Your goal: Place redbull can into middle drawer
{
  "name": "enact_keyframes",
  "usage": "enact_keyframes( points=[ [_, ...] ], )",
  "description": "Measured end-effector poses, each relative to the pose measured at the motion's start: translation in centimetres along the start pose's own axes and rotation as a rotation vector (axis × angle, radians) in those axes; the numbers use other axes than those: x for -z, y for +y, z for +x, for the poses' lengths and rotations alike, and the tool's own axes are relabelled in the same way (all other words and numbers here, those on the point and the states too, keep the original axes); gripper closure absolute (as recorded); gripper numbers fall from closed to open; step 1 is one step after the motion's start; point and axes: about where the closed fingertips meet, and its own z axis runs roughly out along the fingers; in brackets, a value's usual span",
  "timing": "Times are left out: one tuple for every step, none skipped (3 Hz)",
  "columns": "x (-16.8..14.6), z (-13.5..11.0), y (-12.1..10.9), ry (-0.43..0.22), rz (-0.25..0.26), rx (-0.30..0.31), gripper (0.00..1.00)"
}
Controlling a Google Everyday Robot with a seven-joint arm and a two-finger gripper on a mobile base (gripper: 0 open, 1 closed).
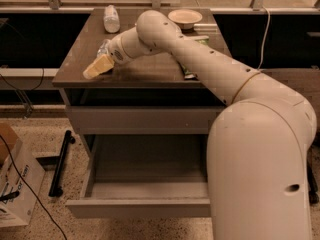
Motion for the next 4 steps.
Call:
enact_keyframes(
  points=[
    [-1.2, -0.2, -0.1, -0.004, -0.012, -0.024, 0.00],
    [-1.5, -0.3, -0.2, 0.001, -0.011, -0.040, 0.18],
    [-1.3, -0.8, -0.1, 0.001, -0.005, -0.032, 0.42],
    [-0.6, -1.4, 0.0, -0.006, 0.006, -0.013, 0.65]
  ],
)
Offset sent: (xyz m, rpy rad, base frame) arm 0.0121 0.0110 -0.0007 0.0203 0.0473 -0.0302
